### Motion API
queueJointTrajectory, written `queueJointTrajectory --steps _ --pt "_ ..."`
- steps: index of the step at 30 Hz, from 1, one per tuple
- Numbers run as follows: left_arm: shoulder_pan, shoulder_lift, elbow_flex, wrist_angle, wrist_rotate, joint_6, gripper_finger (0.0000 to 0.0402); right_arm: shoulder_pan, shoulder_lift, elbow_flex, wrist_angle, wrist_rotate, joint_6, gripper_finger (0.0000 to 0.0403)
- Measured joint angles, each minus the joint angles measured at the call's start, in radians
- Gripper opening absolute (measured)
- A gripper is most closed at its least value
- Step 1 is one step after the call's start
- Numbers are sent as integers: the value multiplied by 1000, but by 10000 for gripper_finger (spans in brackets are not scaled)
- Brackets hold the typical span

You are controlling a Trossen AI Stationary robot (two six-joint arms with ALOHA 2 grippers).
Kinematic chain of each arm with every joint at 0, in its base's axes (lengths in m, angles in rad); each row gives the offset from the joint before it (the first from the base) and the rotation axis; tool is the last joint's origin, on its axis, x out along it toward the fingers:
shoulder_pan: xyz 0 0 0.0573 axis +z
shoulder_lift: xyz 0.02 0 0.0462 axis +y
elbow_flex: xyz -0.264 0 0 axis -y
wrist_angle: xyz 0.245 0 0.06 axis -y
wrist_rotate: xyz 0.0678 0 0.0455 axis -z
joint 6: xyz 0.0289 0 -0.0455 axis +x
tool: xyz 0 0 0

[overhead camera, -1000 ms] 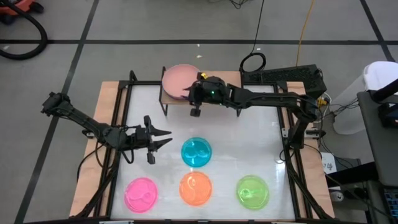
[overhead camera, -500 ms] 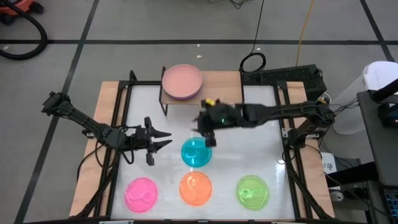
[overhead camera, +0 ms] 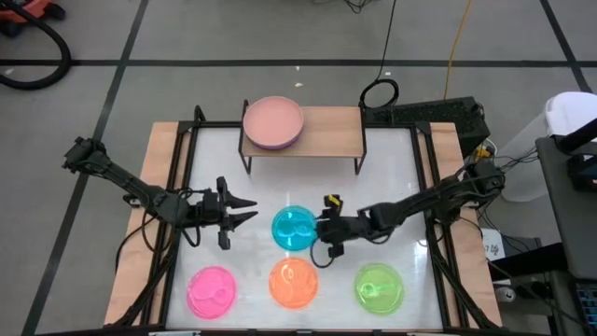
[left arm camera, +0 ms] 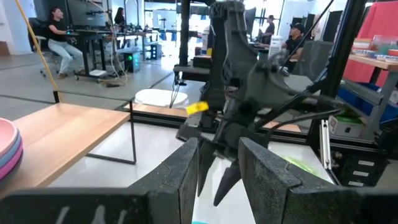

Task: Place and stack plates onto a shelf
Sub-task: Put the transparent blue plate on the shelf

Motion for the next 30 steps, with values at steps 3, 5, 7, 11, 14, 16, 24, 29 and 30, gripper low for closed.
queueJointTrajectory --steps 3,5,7,11,14,16,24,29,30 --pt "1 0 0 0 0 0 120 6 -2 -119 163 13 1 139" --pt "1 0 0 0 0 1 120 11 -1 -182 254 16 1 139" --pt "1 0 0 0 0 1 120 15 -1 -226 340 16 1 139" --pt "1 0 0 0 0 1 120 16 -2 -276 427 16 14 139" --pt "1 0 0 0 0 2 120 16 -2 -281 453 19 27 139" --pt "1 0 0 0 0 2 120 16 -2 -282 457 19 27 139" --pt "14 28 0 -30 -6 -23 120 14 -2 -282 493 19 27 139" --pt "82 144 -1 -119 -7 -128 120 14 -2 -282 523 19 25 139" --pt "103 174 -1 -134 -5 -182 120 14 -2 -282 524 19 22 139"
